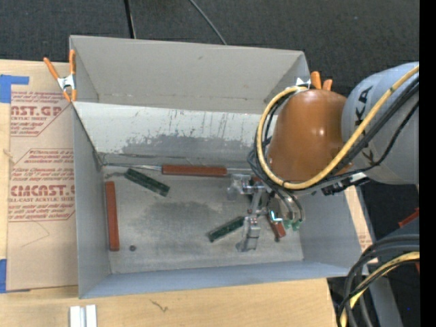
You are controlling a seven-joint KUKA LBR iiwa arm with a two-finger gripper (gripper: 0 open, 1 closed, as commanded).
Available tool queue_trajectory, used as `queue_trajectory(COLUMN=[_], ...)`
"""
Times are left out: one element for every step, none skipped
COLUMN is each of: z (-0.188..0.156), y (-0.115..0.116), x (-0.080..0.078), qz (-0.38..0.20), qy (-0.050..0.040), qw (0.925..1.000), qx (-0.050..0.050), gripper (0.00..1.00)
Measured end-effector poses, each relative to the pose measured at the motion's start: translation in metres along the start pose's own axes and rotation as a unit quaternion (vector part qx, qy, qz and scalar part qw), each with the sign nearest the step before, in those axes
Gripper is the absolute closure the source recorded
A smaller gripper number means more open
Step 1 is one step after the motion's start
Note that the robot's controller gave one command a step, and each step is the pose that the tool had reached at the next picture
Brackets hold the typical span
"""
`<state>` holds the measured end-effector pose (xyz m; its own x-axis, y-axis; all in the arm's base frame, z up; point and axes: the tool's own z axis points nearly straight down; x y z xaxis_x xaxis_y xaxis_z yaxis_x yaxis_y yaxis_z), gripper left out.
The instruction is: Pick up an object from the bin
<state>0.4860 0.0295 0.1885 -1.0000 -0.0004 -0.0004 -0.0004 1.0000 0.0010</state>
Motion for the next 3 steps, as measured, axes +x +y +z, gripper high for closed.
queue_trajectory(z=[0.0, 0.118, 0.118], y=[0.0, -0.023, -0.023], x=[0.0, 0.004, 0.004], qz=[0.0, -0.077, -0.077], qy=[-0.0001, 0.0001, 0.0001], qw=[1.0, 0.9971, 0.9971], qx=[0.0, 0.0, 0.0], gripper=[0.0, 1.0, 1.0])
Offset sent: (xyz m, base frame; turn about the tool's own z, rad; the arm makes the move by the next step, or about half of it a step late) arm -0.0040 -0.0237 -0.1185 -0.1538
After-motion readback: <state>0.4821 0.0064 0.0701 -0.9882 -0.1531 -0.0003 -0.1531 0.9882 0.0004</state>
